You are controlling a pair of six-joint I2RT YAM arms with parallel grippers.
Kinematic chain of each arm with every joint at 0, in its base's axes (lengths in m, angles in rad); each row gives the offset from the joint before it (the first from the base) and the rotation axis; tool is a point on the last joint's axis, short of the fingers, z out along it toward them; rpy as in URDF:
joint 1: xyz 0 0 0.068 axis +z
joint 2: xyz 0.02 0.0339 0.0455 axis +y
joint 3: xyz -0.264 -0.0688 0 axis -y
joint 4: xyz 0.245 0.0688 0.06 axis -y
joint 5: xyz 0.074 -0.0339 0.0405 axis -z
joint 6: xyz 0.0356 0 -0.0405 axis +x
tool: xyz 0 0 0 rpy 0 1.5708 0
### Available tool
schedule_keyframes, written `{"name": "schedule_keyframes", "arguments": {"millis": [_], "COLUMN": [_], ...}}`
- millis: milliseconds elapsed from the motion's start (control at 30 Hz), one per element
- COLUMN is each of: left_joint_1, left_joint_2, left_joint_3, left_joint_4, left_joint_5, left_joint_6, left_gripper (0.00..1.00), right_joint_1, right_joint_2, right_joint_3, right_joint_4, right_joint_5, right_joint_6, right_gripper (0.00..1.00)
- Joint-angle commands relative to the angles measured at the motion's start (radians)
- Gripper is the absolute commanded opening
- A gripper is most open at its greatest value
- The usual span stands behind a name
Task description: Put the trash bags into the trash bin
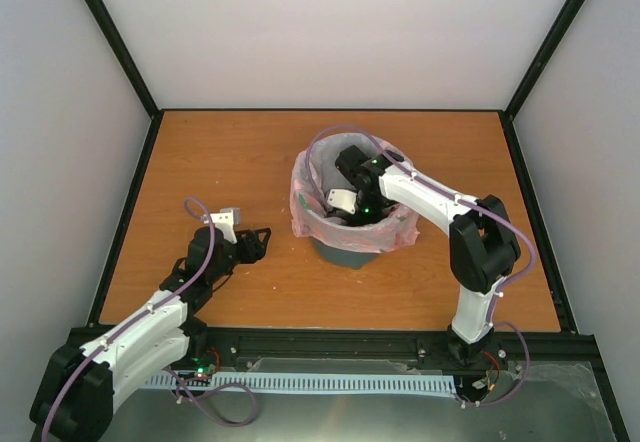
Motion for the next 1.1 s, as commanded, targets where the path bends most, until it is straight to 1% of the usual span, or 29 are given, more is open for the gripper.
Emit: {"name": "schedule_keyframes", "arguments": {"millis": [0, 133, 467, 700, 900, 1000, 1067], "left_joint_1": [-0.001, -0.001, -0.001, -0.001, -0.001, 0.0, -0.001], "left_joint_2": [-0.005, -0.007, -0.017, -0.018, -0.031, -0.029, -0.025], "left_joint_3": [-0.003, -0.002, -0.007, -0.006, -0.008, -0.007, -0.001], "left_joint_4": [0.024, 0.024, 0.023, 0.023, 0.017, 0.017, 0.009], "left_joint_5": [0.002, 0.005, 0.004, 0.006, 0.002, 0.001, -0.001], "left_joint_6": [0.023, 0.022, 0.023, 0.029, 0.032, 0.03, 0.033], "left_gripper": [0.66, 0.66, 0.66, 0.67, 0.67, 0.67, 0.71], "right_joint_1": [0.006, 0.006, 0.006, 0.005, -0.024, -0.046, -0.07], "right_joint_2": [-0.045, -0.071, -0.089, -0.125, -0.197, -0.26, -0.304], "right_joint_3": [0.036, 0.077, 0.144, 0.22, 0.327, 0.327, 0.308], "right_joint_4": [-0.011, -0.056, -0.104, -0.137, -0.205, -0.193, -0.17], "right_joint_5": [0.002, -0.001, -0.01, -0.039, -0.138, -0.162, -0.168], "right_joint_6": [-0.004, -0.009, -0.008, -0.001, 0.011, 0.024, 0.046], "right_gripper": [0.11, 0.12, 0.12, 0.12, 0.13, 0.14, 0.14]}}
